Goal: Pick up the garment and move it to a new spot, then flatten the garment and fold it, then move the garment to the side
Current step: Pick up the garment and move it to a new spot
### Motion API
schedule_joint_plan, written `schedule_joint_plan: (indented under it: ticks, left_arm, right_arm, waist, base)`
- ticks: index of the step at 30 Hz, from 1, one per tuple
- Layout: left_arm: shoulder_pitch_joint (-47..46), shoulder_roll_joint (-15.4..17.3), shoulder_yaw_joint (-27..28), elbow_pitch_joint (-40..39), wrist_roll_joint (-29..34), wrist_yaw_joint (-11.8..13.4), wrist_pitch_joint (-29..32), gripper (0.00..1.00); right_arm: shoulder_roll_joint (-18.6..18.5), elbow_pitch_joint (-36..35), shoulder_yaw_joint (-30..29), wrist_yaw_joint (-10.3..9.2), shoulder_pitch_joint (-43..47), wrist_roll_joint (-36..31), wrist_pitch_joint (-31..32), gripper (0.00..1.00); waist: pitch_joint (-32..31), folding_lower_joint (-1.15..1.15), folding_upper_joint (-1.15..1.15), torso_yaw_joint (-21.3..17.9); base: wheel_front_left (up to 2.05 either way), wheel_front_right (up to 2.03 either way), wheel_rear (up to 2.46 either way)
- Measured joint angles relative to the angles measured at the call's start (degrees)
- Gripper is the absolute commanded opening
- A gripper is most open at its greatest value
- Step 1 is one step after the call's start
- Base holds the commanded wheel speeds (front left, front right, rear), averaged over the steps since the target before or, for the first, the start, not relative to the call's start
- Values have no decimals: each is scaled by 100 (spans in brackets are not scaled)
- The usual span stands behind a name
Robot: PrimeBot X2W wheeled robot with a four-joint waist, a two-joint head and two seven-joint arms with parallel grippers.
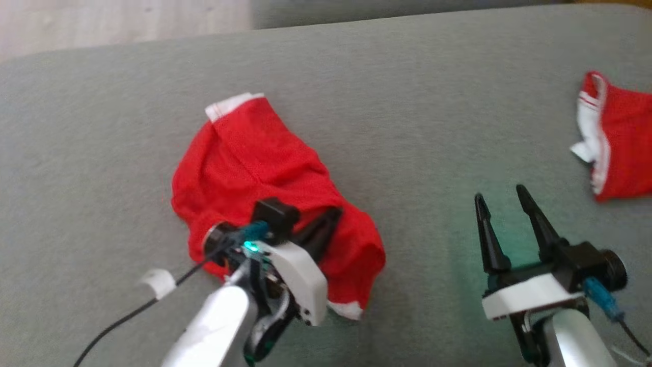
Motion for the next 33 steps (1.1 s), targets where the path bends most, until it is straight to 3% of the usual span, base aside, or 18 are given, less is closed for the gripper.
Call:
schedule_joint_plan:
  ticks: [8, 12, 13, 14, 15, 26, 33]
  left_arm:
    - [-294, -136, -723, -143, 37, 18, 397, 0]
    - [-783, -202, -789, 238, 175, 280, 116, 0]
    - [-893, -213, -795, 349, 209, 346, -11, 25]
    - [-982, -229, -809, 466, 207, 394, -152, 93]
    - [-1038, -240, -849, 575, 209, 426, -296, 100]
    - [-969, -232, -1090, 965, -82, 887, -1683, 100]
    - [127, 303, -659, 931, -55, 1473, -2587, 100]
  right_arm:
    - [60, -75, 171, 0, -295, 102, -1, 100]
    - [92, -79, 216, 0, -306, 104, -1, 100]
    - [98, -80, 219, 0, -316, 119, -1, 100]
    - [107, -80, 212, 0, -330, 136, -1, 100]
    - [111, -79, 209, 0, -349, 135, -1, 100]
    - [149, -234, -2, 0, -369, 44, -1, 100]
    - [148, -299, -277, 0, -81, -96, -1, 100]
  waist:
    - [65, 1, 0, -832]
    - [157, 1, 0, -1161]
    - [182, 1, 0, -1222]
    - [205, 1, 0, -1274]
    - [226, 2, 0, -1317]
    - [93, 1, 0, -1135]
    - [-205, 0, 0, -902]
  base:
    - [0, 0, 0]
    - [0, 0, 0]
    - [0, 0, 0]
    - [0, 0, 0]
    - [0, 0, 0]
    - [0, 0, 0]
    - [0, 0, 0]
